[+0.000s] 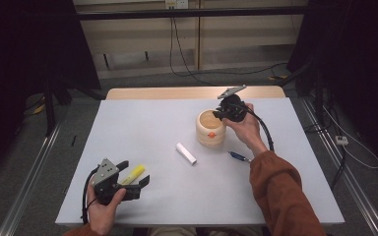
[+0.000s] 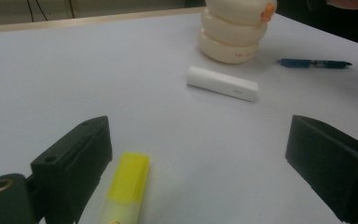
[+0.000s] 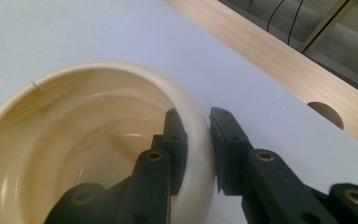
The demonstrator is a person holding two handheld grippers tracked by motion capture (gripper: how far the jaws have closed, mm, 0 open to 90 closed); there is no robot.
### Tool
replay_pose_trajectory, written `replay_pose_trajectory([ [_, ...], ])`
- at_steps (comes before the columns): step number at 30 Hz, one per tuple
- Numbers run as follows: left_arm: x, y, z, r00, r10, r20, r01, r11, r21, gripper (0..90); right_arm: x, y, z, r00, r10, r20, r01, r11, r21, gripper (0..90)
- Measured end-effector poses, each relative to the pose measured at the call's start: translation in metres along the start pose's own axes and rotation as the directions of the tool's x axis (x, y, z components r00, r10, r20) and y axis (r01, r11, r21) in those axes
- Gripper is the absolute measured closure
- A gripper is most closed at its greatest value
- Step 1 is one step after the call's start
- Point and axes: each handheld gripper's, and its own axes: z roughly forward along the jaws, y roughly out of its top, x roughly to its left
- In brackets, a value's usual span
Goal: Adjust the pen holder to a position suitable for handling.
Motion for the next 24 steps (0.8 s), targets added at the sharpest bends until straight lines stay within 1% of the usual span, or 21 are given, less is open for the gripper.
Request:
replay_pose_trajectory([
  [2, 0.0006, -0.0002, 0.0002, 1.0000, -0.001, 0.001, 0.001, 1.0000, 0.001, 6.9, -0.0013, -0.0003, 0.0035, 0.9999, 0.010, 0.001, -0.010, 1.000, -0.004, 77.3],
  [3, 0.0006, -0.0002, 0.0002, 1.0000, -0.001, 0.001, 0.001, 1.0000, 0.001, 6.9, -0.0021, -0.0006, 0.0042, 1.0000, 0.006, -0.001, -0.006, 1.000, -0.007, 77.3],
  [6, 0.0007, -0.0003, 0.0005, 1.0000, -0.004, 0.001, 0.004, 1.0000, 0.004, 6.9, -0.0044, -0.0018, 0.0068, 0.9997, 0.023, -0.003, -0.023, 1.000, -0.014, 77.5],
  [9, 0.0002, -0.0001, 0.0008, 1.0000, -0.004, 0.003, 0.004, 1.0000, 0.004, 6.9, -0.0060, -0.0015, 0.0098, 0.9995, 0.033, -0.003, -0.033, 0.999, -0.012, 77.4],
  [12, 0.0002, -0.0001, 0.0007, 1.0000, -0.004, 0.003, 0.004, 1.0000, 0.003, 6.9, -0.0063, -0.0008, 0.0105, 0.9996, 0.026, -0.007, -0.026, 1.000, -0.014, 77.3],
  [20, 0.0004, -0.0001, 0.0007, 1.0000, -0.003, 0.004, 0.003, 1.0000, 0.005, 6.9, -0.0075, -0.0014, 0.0113, 0.9991, 0.042, -0.010, -0.042, 0.999, -0.017, 77.1],
  [24, 0.0007, 0.0002, -0.0002, 1.0000, -0.002, 0.000, 0.002, 1.0000, -0.002, 7.0, -0.0084, -0.0018, 0.0118, 0.9987, 0.050, -0.013, -0.050, 0.999, -0.021, 76.8],
])
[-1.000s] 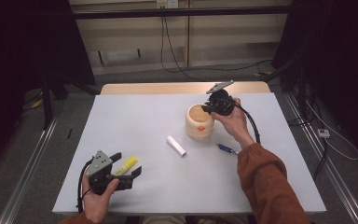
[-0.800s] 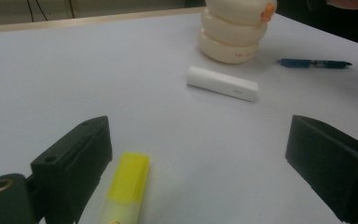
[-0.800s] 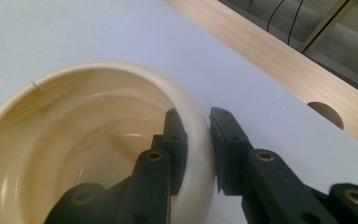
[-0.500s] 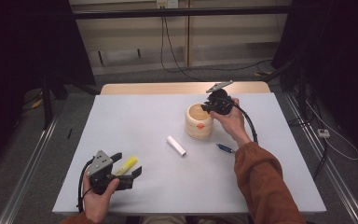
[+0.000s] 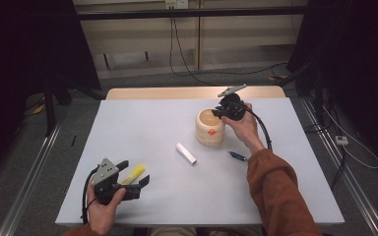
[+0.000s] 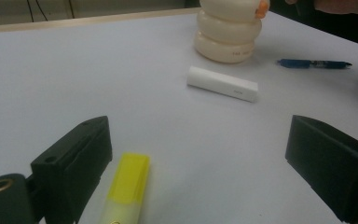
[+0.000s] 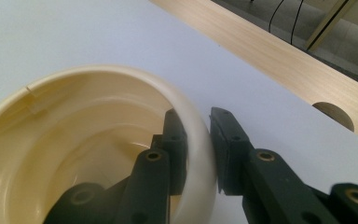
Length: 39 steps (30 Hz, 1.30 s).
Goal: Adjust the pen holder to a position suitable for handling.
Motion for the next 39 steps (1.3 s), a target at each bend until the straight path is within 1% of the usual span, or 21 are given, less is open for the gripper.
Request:
replay_pose_trajectory([
  [3, 0.000, 0.000, 0.000, 1.0000, -0.003, 0.000, 0.003, 1.0000, 0.000, 6.9, 0.001, 0.000, -0.002, 0.9999, 0.012, 0.000, -0.012, 1.000, 0.001, 76.1],
  [8, 0.000, 0.000, 0.000, 1.0000, 0.000, 0.001, 0.000, 1.0000, 0.002, 6.9, 0.000, 0.000, -0.005, 0.9990, 0.037, -0.023, -0.038, 0.999, -0.019, 64.8],
  [9, 0.000, 0.000, 0.000, 1.0000, 0.000, 0.001, 0.000, 1.0000, 0.002, 6.9, 0.000, 0.000, -0.005, 0.9990, 0.037, -0.023, -0.038, 0.999, -0.019, 64.8],
  [10, 0.000, 0.000, 0.000, 1.0000, -0.002, 0.001, 0.002, 1.0000, 0.001, 6.9, 0.000, -0.001, -0.007, 0.9985, 0.048, -0.026, -0.048, 0.999, -0.021, 55.0],
  [11, 0.000, 0.000, 0.000, 1.0000, -0.003, 0.000, 0.003, 1.0000, 0.001, 6.9, 0.000, -0.002, -0.008, 0.9980, 0.056, -0.031, -0.056, 0.998, -0.029, 51.5],
  [12, 0.000, 0.000, 0.000, 1.0000, -0.003, 0.000, 0.003, 1.0000, 0.001, 6.9, 0.000, -0.002, -0.008, 0.9980, 0.056, -0.031, -0.056, 0.998, -0.029, 51.5],
  [13, 0.001, 0.000, 0.000, 1.0000, -0.003, 0.001, 0.003, 1.0000, 0.002, 6.9, -0.001, -0.005, -0.012, 0.9967, 0.075, -0.032, -0.076, 0.996, -0.050, 45.8],
  [15, 0.001, 0.000, 0.000, 1.0000, -0.004, 0.000, 0.004, 1.0000, 0.001, 6.9, -0.001, -0.007, -0.016, 0.9959, 0.087, -0.025, -0.089, 0.993, -0.075, 37.8],
  [16, 0.001, 0.000, -0.001, 1.0000, -0.001, -0.002, 0.001, 1.0000, 0.001, 6.9, -0.001, -0.007, -0.016, 0.9959, 0.087, -0.025, -0.089, 0.993, -0.075, 37.8],
  [17, 0.001, 0.000, -0.001, 1.0000, -0.002, -0.003, 0.002, 1.0000, -0.002, 6.9, -0.001, -0.009, -0.021, 0.9952, 0.095, -0.022, -0.097, 0.991, -0.093, 33.2],
  [19, 0.001, 0.000, -0.001, 1.0000, -0.002, -0.006, 0.002, 1.0000, -0.001, 6.9, -0.001, -0.011, -0.026, 0.9940, 0.107, -0.025, -0.109, 0.988, -0.113, 27.2],
  [20, 0.001, 0.000, -0.002, 0.9999, -0.002, -0.010, 0.002, 1.0000, -0.001, 6.9, -0.001, -0.013, -0.029, 0.9943, 0.105, -0.020, -0.106, 0.987, -0.119, 24.3],
  [24, 0.001, 0.000, -0.002, 0.9999, -0.004, -0.010, 0.004, 1.0000, 0.000, 6.9, 0.000, -0.020, -0.037, 0.9941, 0.107, -0.018, -0.108, 0.985, -0.138, 22.0],
  [25, 0.001, 0.000, -0.002, 0.9999, -0.005, -0.010, 0.005, 1.0000, 0.000, 6.9, 0.000, -0.025, -0.043, 0.9921, 0.123, -0.025, -0.125, 0.979, -0.163, 18.7],
  [28, 0.001, 0.000, -0.002, 1.0000, -0.002, -0.010, 0.002, 1.0000, 0.000, 6.9, 0.000, -0.029, -0.048, 0.9911, 0.131, -0.020, -0.133, 0.976, -0.171, 15.7],
  [31, 0.002, 0.000, -0.002, 0.9999, -0.004, -0.009, 0.004, 1.0000, 0.000, 7.0, 0.002, -0.039, -0.057, 0.9893, 0.144, -0.026, -0.146, 0.974, -0.174, 12.0],
  [32, 0.002, 0.000, -0.002, 0.9999, -0.004, -0.009, 0.004, 1.0000, 0.000, 7.0, 0.002, -0.039, -0.057, 0.9893, 0.144, -0.026, -0.146, 0.974, -0.174, 12.0],
  [34, 0.002, 0.000, -0.001, 0.9999, -0.007, -0.011, 0.007, 1.0000, 0.000, 6.9, 0.004, -0.046, -0.064, 0.9871, 0.158, -0.027, -0.160, 0.967, -0.199, 11.0],
  [36, 0.002, 0.000, -0.001, 0.9999, -0.009, -0.010, 0.009, 1.0000, 0.001, 6.9, 0.005, -0.048, -0.066, 0.9862, 0.162, -0.030, -0.165, 0.966, -0.197, 9.9],
  [38, 0.001, -0.001, -0.001, 0.9999, -0.009, -0.009, 0.009, 1.0000, 0.003, 6.9, 0.006, -0.055, -0.073, 0.9853, 0.167, -0.036, -0.171, 0.962, -0.211, 9.9],
  [39, 0.002, -0.001, -0.001, 0.9999, -0.006, -0.009, 0.006, 1.0000, 0.005, 6.9, 0.006, -0.055, -0.073, 0.9853, 0.167, -0.036, -0.171, 0.962, -0.211, 9.9],
])
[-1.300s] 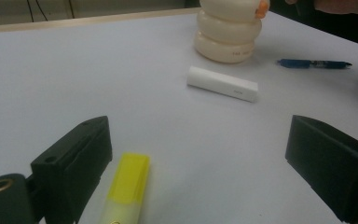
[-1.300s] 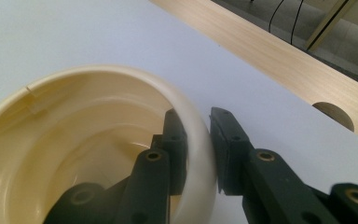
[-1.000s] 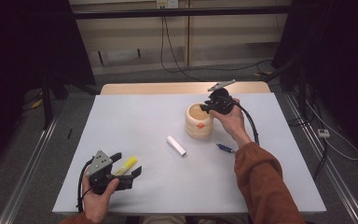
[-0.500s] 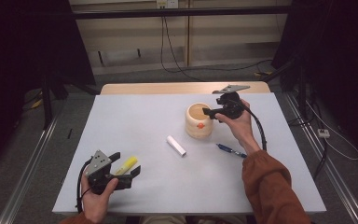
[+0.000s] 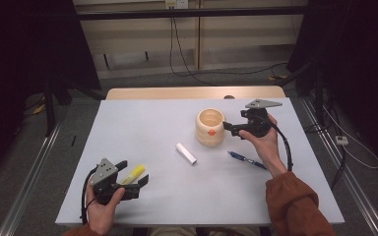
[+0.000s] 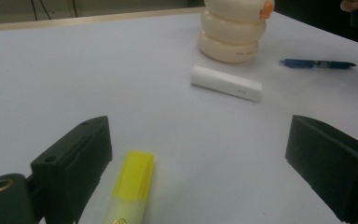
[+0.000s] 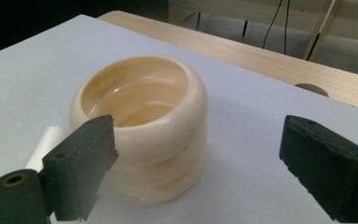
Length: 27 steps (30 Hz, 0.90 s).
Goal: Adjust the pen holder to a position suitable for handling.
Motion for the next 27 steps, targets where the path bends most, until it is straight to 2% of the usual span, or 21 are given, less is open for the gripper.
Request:
replay_pose_trajectory([
  [4, 0.002, -0.001, 0.000, 1.0000, -0.008, 0.000, 0.008, 1.0000, 0.003, 6.9, 0.000, -0.005, -0.011, 1.0000, 0.003, 0.003, -0.003, 1.000, -0.008, 8.7],
  [6, 0.003, -0.002, -0.001, 0.9999, -0.010, -0.001, 0.010, 0.9999, 0.002, 6.9, -0.001, -0.010, -0.020, 0.9998, 0.020, 0.004, -0.020, 1.000, -0.015, 8.3],
  [10, 0.004, -0.002, -0.001, 0.9998, -0.019, 0.002, 0.019, 0.9998, 0.002, 6.9, 0.000, -0.015, -0.026, 0.9998, 0.018, 0.000, -0.018, 1.000, -0.004, 8.0],
  [13, 0.003, -0.001, -0.001, 0.9999, -0.010, 0.003, 0.010, 0.9999, -0.004, 6.9, 0.000, -0.020, -0.032, 0.9995, 0.031, 0.002, -0.031, 0.999, 0.019, 7.7],
  [15, 0.003, 0.000, -0.001, 1.0000, -0.009, 0.003, 0.009, 1.0000, -0.003, 6.9, 0.000, -0.022, -0.034, 0.9990, 0.043, -0.007, -0.043, 0.999, 0.023, 6.4],
  [17, 0.003, 0.000, 0.000, 0.9999, -0.011, 0.004, 0.011, 0.9999, -0.002, 6.9, -0.003, -0.027, -0.040, 0.9972, 0.058, -0.046, -0.057, 0.998, 0.032, 6.9],
  [20, 0.002, 0.000, 0.002, 0.9999, -0.015, 0.007, 0.015, 0.9999, -0.005, 6.9, -0.003, -0.030, -0.044, 0.9975, 0.058, -0.042, -0.057, 0.998, 0.032, 7.2],
  [22, 0.002, 0.001, 0.002, 1.0000, -0.002, 0.008, 0.002, 1.0000, 0.002, 6.9, -0.002, -0.033, -0.048, 0.9975, 0.043, -0.056, -0.042, 0.999, 0.034, 6.5],
  [23, 0.001, 0.001, 0.002, 1.0000, 0.000, 0.008, 0.000, 1.0000, 0.002, 6.9, -0.001, -0.033, -0.051, 0.9971, 0.013, -0.075, -0.010, 0.999, 0.045, 6.8],
  [27, 0.002, 0.000, 0.001, 0.9999, -0.010, 0.004, 0.010, 0.9999, 0.002, 6.9, -0.001, -0.033, -0.058, 0.9968, 0.009, -0.079, -0.007, 1.000, 0.026, 7.3],
])
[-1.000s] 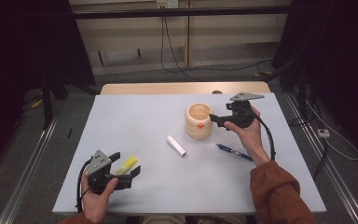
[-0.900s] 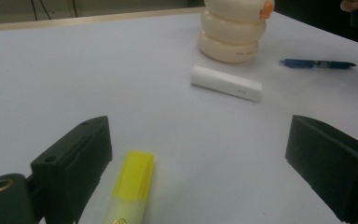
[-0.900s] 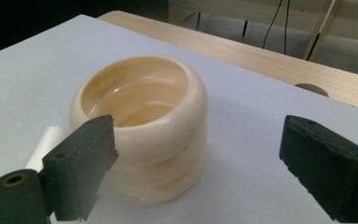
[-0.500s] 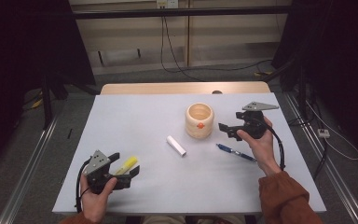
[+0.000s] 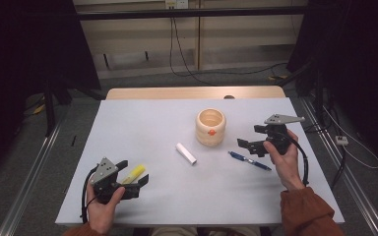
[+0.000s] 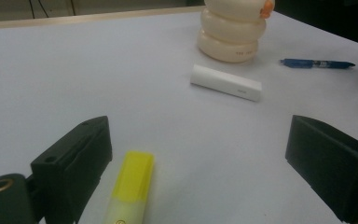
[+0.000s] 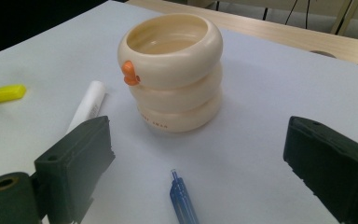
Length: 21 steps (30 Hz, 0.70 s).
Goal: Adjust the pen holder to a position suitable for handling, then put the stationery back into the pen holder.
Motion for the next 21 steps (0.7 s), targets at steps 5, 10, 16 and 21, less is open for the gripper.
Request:
replay_pose_trajectory([
  [5, 0.001, -0.001, 0.000, 1.0000, 0.004, 0.000, -0.004, 1.0000, 0.005, 6.9, -0.003, -0.012, -0.011, 0.9987, -0.001, 0.050, 0.001, 1.000, -0.001, 7.7],
  [10, 0.002, -0.001, -0.001, 1.0000, -0.003, -0.001, 0.003, 1.0000, -0.002, 6.9, -0.004, -0.019, -0.017, 0.9974, 0.003, 0.073, -0.003, 1.000, 0.004, 7.7],
  [16, 0.001, -0.001, -0.002, 1.0000, 0.001, 0.004, -0.001, 1.0000, 0.002, 6.9, -0.005, -0.024, -0.021, 0.9970, -0.001, 0.077, -0.001, 1.000, 0.030, 10.5],
  [21, 0.001, -0.001, -0.003, 1.0000, -0.002, -0.003, 0.002, 1.0000, -0.002, 6.9, -0.011, -0.026, -0.028, 0.9987, 0.017, 0.048, -0.020, 0.998, 0.064, 11.5],
])
